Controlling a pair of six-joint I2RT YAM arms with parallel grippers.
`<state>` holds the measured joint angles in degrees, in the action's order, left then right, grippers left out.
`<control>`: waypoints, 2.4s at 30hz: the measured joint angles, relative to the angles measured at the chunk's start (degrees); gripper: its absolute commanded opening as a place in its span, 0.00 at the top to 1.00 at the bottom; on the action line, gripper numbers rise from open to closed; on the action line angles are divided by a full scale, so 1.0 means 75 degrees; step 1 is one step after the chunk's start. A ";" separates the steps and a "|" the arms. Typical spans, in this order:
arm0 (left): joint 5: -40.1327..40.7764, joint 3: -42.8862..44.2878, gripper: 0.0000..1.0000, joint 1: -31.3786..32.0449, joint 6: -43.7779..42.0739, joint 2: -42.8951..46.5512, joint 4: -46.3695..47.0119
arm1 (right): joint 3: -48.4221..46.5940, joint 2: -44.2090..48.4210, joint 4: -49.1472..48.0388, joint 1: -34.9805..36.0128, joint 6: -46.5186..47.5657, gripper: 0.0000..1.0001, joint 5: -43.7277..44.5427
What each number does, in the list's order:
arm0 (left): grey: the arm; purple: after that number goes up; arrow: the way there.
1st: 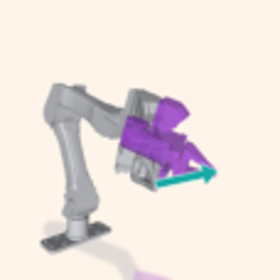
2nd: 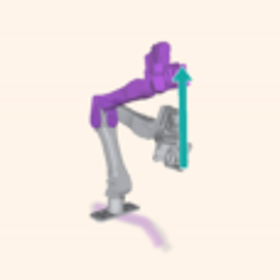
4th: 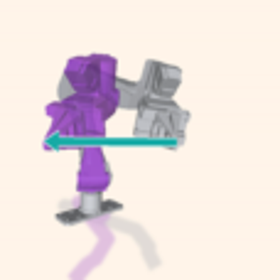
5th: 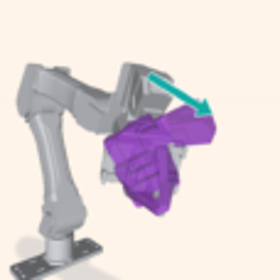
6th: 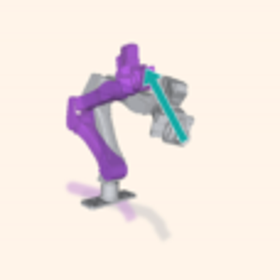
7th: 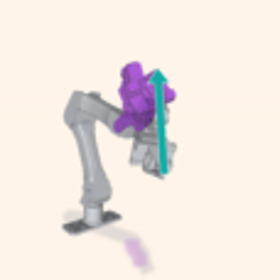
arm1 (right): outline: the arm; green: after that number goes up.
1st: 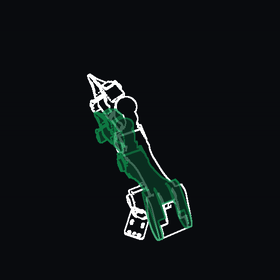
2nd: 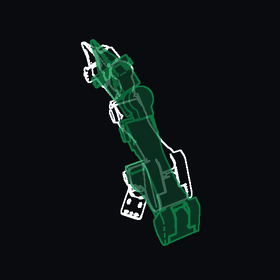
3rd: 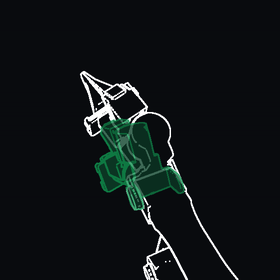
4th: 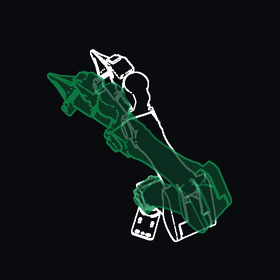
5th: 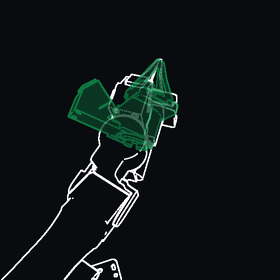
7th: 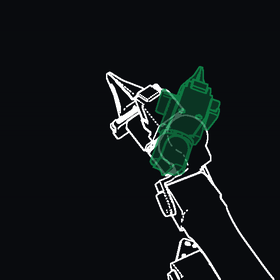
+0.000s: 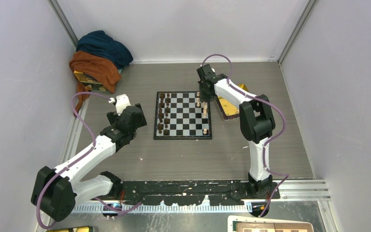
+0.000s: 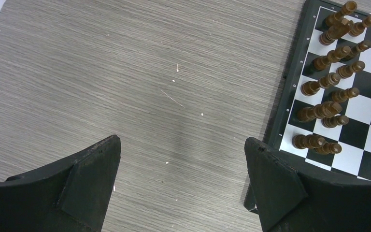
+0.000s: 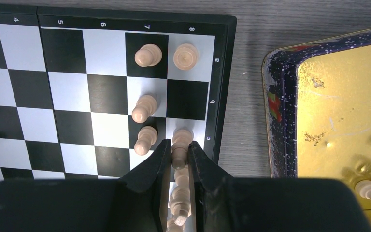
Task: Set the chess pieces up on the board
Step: Place the chess piece on the chessboard, then pick up the chess piece from the storage box.
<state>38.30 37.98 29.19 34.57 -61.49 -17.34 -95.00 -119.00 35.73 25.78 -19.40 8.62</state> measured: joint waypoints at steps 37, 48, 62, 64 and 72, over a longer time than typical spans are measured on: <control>-0.0055 0.0006 0.00 0.0044 -0.0082 0.0052 -0.0020 | -0.0388 0.1259 0.0187 -0.0163 -0.0073 0.65 0.0667; -0.0125 0.0020 0.00 0.0058 -0.0283 -0.0047 0.0000 | 0.1099 0.2634 0.0026 -0.1239 -0.1023 0.65 0.1851; -0.0201 0.0052 0.00 0.0058 -0.0466 -0.0227 0.0184 | 0.2623 0.2804 -0.0239 -0.2282 -0.2078 0.63 0.2055; -0.0201 0.0061 0.00 0.0058 -0.0478 -0.0245 0.0187 | 0.2678 0.2804 -0.0274 -0.2372 -0.2148 0.63 0.2020; -0.0201 0.0076 0.00 0.0058 -0.0481 -0.0300 0.0192 | 0.2713 0.2637 -0.0516 -0.2597 -0.2270 0.62 0.1833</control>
<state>36.80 38.54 29.63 30.96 -63.75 -15.90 -74.65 -99.22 31.86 6.31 -36.42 22.37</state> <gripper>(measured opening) 0.996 0.375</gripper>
